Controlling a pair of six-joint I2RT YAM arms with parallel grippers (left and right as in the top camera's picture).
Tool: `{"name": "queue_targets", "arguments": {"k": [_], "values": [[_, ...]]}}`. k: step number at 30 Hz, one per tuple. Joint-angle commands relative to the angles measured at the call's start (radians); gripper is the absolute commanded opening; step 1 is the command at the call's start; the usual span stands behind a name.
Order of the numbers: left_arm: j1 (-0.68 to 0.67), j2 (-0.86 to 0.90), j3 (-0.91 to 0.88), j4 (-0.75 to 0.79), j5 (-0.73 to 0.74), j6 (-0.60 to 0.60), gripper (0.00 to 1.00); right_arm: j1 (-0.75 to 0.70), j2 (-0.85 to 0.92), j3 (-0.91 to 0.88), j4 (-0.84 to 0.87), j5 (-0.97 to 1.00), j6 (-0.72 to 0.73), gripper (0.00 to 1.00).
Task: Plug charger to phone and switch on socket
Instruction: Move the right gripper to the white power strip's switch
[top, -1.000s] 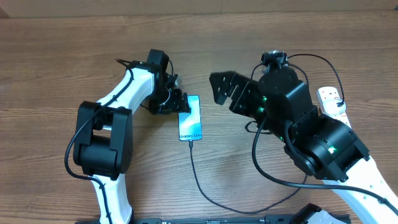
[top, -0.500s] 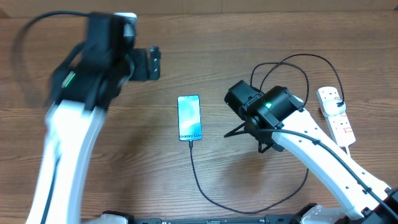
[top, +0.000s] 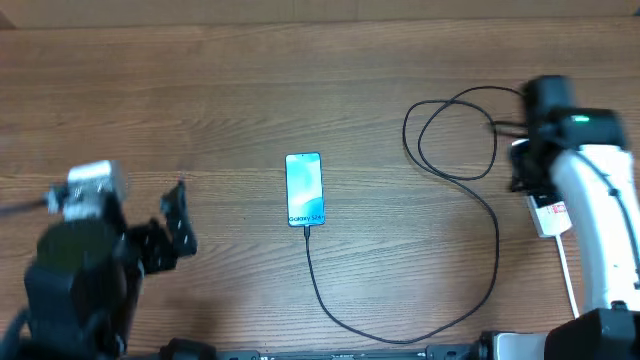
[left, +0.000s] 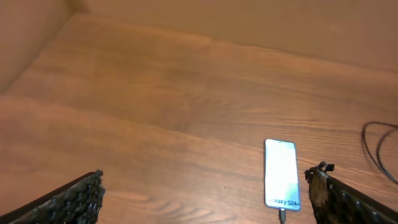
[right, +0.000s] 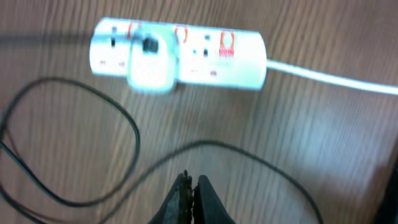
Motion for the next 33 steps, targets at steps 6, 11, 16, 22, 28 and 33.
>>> {"name": "queue_targets", "arguments": {"k": [6, 11, 16, 22, 28, 33], "values": [[-0.002, -0.039, -0.159, 0.027, -0.070, -0.160, 0.99, -0.306, 0.010, -0.004, 0.148, -0.287, -0.352, 0.04], [-0.002, -0.014, -0.171, 0.060, -0.069, -0.160, 0.99, -0.377, 0.073, -0.004, 0.180, -0.298, -0.370, 0.04], [-0.002, -0.006, -0.171, 0.059, -0.061, -0.174, 0.99, -0.423, 0.172, 0.000, 0.211, -0.370, -0.381, 0.04], [-0.002, -0.006, -0.171, 0.059, -0.051, -0.174, 1.00, -0.431, 0.290, 0.000, 0.251, -0.404, -0.396, 0.04], [-0.002, -0.006, -0.171, 0.059, -0.047, -0.174, 0.99, -0.431, 0.329, 0.000, 0.304, -0.402, -0.397, 0.04], [-0.002, -0.006, -0.171, 0.055, -0.043, -0.174, 0.99, -0.431, 0.336, 0.000, 0.329, -0.402, -0.399, 0.04]]}}
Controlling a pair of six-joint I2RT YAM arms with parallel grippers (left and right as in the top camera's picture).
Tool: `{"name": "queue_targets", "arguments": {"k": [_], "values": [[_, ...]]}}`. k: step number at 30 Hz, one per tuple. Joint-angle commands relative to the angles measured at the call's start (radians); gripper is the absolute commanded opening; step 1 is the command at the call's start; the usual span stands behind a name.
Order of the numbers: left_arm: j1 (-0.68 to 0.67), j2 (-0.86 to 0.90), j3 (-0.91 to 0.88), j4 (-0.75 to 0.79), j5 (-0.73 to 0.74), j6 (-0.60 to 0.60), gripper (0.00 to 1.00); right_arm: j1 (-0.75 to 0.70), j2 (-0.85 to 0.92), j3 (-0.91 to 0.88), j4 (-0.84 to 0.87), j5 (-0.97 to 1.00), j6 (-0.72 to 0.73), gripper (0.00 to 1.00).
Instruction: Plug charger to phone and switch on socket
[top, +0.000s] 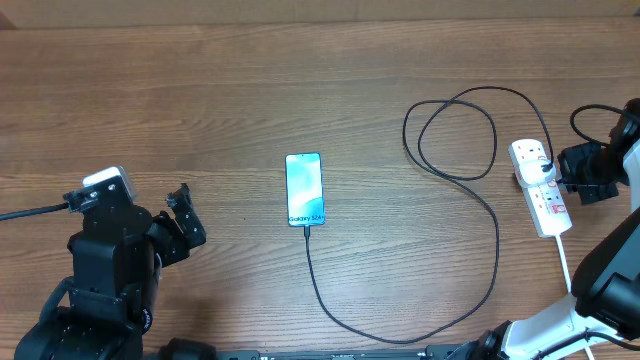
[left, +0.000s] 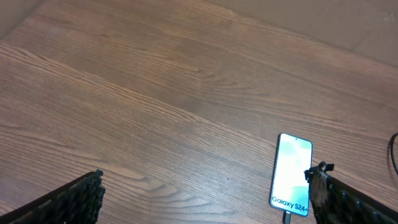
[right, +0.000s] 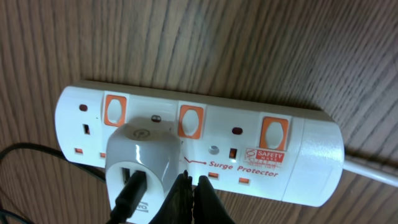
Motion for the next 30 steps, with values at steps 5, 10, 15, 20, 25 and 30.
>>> {"name": "queue_targets", "arguments": {"k": [5, 10, 15, 20, 25, 30], "values": [[-0.002, -0.001, -0.001, 0.000, 0.006, -0.018, 1.00, 0.000, 0.025, 0.002, 0.031, -0.005, -0.006, 0.04], [-0.002, -0.001, -0.001, 0.000, 0.006, -0.019, 0.99, 0.000, 0.050, 0.002, 0.043, -0.005, -0.006, 0.04], [-0.002, -0.001, -0.001, 0.001, 0.006, -0.019, 1.00, 0.004, 0.084, 0.002, 0.055, -0.006, -0.006, 0.04], [-0.002, -0.001, -0.001, 0.001, 0.006, -0.032, 0.99, 0.004, 0.091, 0.002, 0.063, -0.006, -0.010, 0.04], [-0.002, -0.001, -0.001, 0.001, 0.006, -0.037, 1.00, 0.008, 0.091, 0.001, 0.072, -0.006, -0.010, 0.04], [-0.002, -0.001, -0.001, 0.000, 0.006, -0.037, 0.99, 0.048, 0.093, -0.001, 0.088, 0.017, -0.007, 0.04]]}}
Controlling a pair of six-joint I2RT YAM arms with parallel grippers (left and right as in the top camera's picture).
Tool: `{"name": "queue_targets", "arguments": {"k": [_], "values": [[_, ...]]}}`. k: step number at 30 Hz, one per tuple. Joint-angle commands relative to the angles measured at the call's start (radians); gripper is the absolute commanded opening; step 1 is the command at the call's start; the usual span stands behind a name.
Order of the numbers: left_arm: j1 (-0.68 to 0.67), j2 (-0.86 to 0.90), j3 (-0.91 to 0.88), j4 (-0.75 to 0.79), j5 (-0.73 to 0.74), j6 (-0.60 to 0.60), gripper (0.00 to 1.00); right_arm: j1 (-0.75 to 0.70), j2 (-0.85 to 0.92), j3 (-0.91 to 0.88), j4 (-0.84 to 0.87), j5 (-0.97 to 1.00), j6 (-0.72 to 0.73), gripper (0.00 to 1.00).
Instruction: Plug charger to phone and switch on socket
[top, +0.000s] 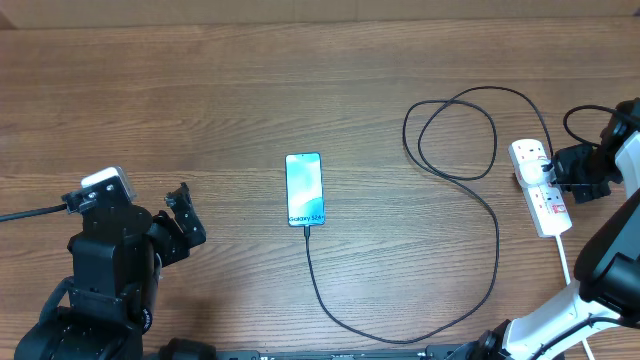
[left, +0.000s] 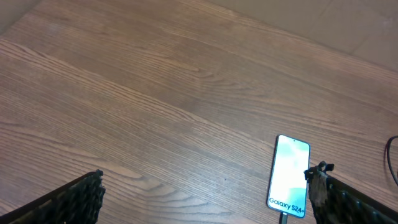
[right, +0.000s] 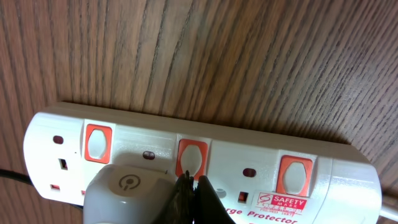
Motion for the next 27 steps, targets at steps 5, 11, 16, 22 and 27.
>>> {"name": "queue_targets", "arguments": {"k": [5, 11, 16, 22, 27], "values": [[-0.002, -0.001, -0.001, -0.001, 0.031, -0.017, 1.00, 0.093, 0.004, -0.001, 0.028, 0.067, 0.004, 0.04], [-0.002, -0.001, -0.001, -0.003, 0.031, -0.017, 1.00, 0.100, 0.005, -0.001, 0.029, 0.068, 0.004, 0.04], [-0.002, -0.001, -0.001, -0.004, 0.031, -0.017, 1.00, 0.100, 0.022, -0.001, 0.029, 0.064, 0.004, 0.04], [-0.002, -0.001, -0.001, -0.003, 0.031, -0.017, 0.99, 0.100, 0.085, -0.001, 0.027, 0.052, 0.002, 0.04], [-0.002, -0.001, -0.001, -0.004, 0.031, -0.017, 0.99, 0.100, 0.103, 0.000, 0.016, 0.023, -0.005, 0.04]]}}
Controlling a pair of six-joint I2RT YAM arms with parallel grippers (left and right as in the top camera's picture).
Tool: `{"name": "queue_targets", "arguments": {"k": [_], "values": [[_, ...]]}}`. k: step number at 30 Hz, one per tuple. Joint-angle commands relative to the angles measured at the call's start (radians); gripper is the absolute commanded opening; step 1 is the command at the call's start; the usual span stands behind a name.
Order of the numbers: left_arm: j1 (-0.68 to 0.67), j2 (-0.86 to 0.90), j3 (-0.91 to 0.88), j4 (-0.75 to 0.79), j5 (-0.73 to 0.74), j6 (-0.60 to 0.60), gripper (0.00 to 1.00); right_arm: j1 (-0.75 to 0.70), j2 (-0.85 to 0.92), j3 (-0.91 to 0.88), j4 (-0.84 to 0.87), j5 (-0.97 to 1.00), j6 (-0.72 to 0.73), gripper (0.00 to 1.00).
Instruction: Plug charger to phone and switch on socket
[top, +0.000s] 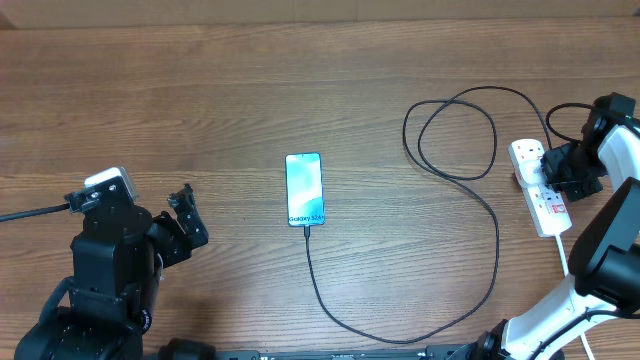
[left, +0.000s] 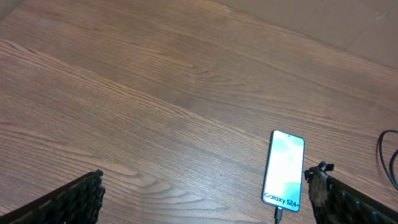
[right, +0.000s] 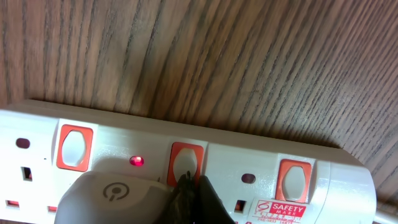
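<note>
The phone (top: 304, 188) lies screen-up mid-table, lit, with the black charger cable (top: 470, 300) plugged into its near end; it also shows in the left wrist view as the phone (left: 284, 168). The white power strip (right: 298, 205) fills the right wrist view. My right gripper (right: 191, 179) is shut, its tips pressed on the middle orange switch (right: 186, 155). A red light (right: 134, 162) glows beside it, above the white charger plug (right: 112, 193). My left gripper (left: 202, 196) is open at the table's left, holding nothing.
The cable makes a loose loop (top: 455, 135) between phone and power strip (top: 535, 185). The strip's white lead (top: 567, 270) runs toward the near right edge. Bare wood lies left and behind the phone.
My right gripper has come lower onto the middle orange switch, and a red indicator light now glows on the strip. The left arm and the phone have not moved.
My shut right gripper was first high above the strip and cable. Then it hung close over the strip, then closer, tips at the middle switch with no light on. Now it presses that switch and the red light glows. The left gripper stayed open, idle.
</note>
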Motion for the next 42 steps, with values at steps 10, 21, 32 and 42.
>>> {"name": "queue_targets", "arguments": {"k": [10, 21, 32, 42], "values": [[-0.002, -0.001, -0.001, -0.006, 0.003, -0.016, 1.00, 0.031, -0.115, 0.034, -0.146, -0.045, -0.004, 0.04], [-0.002, -0.001, -0.001, -0.033, 0.003, -0.016, 1.00, 0.033, -0.664, 0.034, -0.324, -0.043, -0.104, 0.04], [-0.002, -0.001, -0.001, -0.033, 0.003, -0.016, 1.00, 0.033, -1.105, 0.034, -0.546, -0.126, -0.198, 1.00], [-0.002, -0.001, -0.001, -0.033, 0.003, -0.016, 1.00, 0.033, -1.176, 0.033, -0.637, -0.136, -0.199, 1.00]]}}
